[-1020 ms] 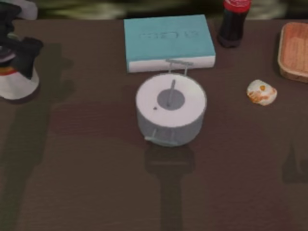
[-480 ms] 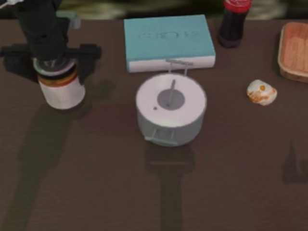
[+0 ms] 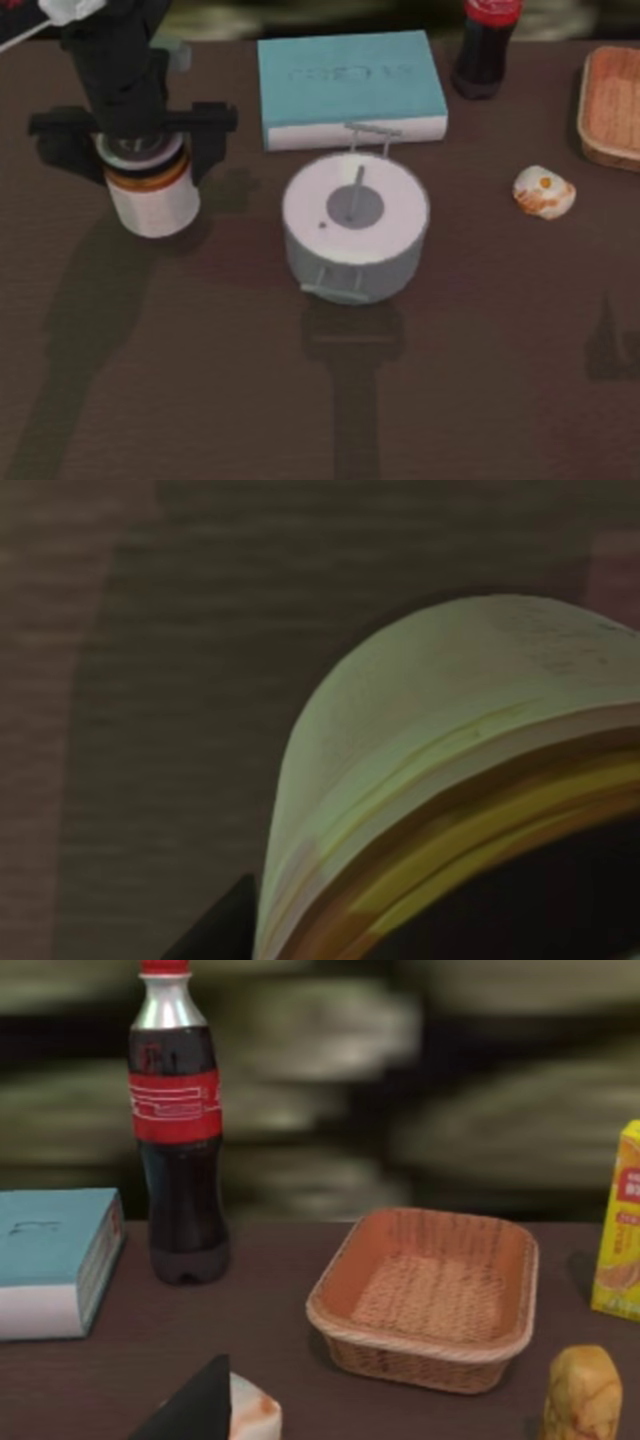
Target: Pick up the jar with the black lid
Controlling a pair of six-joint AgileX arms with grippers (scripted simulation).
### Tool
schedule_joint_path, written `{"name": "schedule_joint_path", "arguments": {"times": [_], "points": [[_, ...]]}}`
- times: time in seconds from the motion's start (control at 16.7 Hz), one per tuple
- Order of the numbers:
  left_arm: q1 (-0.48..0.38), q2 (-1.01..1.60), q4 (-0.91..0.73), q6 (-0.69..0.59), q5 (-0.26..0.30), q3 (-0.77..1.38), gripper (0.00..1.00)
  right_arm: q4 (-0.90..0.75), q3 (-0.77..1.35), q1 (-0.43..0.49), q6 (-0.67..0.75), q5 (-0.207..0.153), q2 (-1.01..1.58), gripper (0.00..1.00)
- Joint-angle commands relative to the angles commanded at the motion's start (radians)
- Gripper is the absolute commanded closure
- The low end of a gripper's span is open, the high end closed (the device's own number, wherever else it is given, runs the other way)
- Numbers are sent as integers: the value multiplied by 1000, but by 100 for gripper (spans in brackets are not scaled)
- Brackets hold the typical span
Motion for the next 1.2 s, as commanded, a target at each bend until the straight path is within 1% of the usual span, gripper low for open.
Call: {"name": "schedule_joint_path", "arguments": {"times": [0.12,0.42,0.72,1.2], "points": [[1,4,18,0,-3,-16,100,0,0,0,0,0,0,0],[0,44,163,3,-2,-118,100,0,0,0,0,0,0,0],[0,52,177,2,-1,-130,100,0,0,0,0,0,0,0],[0,52,177,2,-1,-130,40,0,0,0,0,0,0,0]]}}
